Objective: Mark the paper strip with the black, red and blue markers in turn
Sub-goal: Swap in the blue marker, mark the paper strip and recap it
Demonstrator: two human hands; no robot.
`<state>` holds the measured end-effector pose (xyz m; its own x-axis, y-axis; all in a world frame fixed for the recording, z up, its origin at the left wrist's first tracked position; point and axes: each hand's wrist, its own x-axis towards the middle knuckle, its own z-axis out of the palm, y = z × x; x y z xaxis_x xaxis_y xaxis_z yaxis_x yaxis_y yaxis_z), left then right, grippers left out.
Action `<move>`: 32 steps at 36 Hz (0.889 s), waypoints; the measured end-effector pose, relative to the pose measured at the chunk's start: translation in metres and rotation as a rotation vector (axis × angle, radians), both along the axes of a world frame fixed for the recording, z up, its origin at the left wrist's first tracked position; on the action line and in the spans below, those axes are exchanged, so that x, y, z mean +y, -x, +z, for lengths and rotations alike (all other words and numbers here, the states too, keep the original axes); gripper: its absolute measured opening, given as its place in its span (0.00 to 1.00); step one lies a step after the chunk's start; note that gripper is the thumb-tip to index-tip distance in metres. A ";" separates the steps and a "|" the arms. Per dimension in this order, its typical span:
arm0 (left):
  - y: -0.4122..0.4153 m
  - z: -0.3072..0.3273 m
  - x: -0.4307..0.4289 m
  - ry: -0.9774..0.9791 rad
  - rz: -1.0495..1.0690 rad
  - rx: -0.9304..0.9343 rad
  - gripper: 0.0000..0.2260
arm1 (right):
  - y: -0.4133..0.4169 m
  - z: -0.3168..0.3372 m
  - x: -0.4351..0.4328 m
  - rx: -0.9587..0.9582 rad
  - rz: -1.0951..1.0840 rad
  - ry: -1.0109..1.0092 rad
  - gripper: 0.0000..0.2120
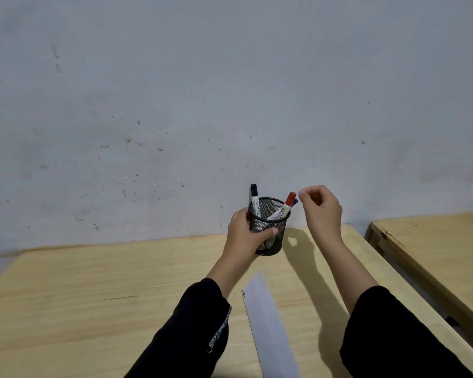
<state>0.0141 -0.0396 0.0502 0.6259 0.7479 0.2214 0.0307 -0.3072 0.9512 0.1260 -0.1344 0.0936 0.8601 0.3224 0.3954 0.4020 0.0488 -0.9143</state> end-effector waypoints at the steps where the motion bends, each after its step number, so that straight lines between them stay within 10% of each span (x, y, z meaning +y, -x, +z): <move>1: 0.000 0.000 0.000 -0.003 -0.001 -0.001 0.24 | -0.002 -0.002 0.001 0.020 -0.009 0.018 0.02; 18: 0.000 0.001 -0.002 -0.027 0.007 0.022 0.24 | -0.006 -0.004 0.005 -0.004 0.178 0.255 0.08; 32: 0.002 0.004 -0.017 -0.049 0.159 0.031 0.22 | 0.015 0.041 -0.025 -0.015 0.223 -0.192 0.10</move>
<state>0.0118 -0.0571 0.0546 0.5073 0.8271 0.2421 0.1123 -0.3419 0.9330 0.1112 -0.1595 0.1344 0.7696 0.4212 0.4798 0.3757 0.3088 -0.8738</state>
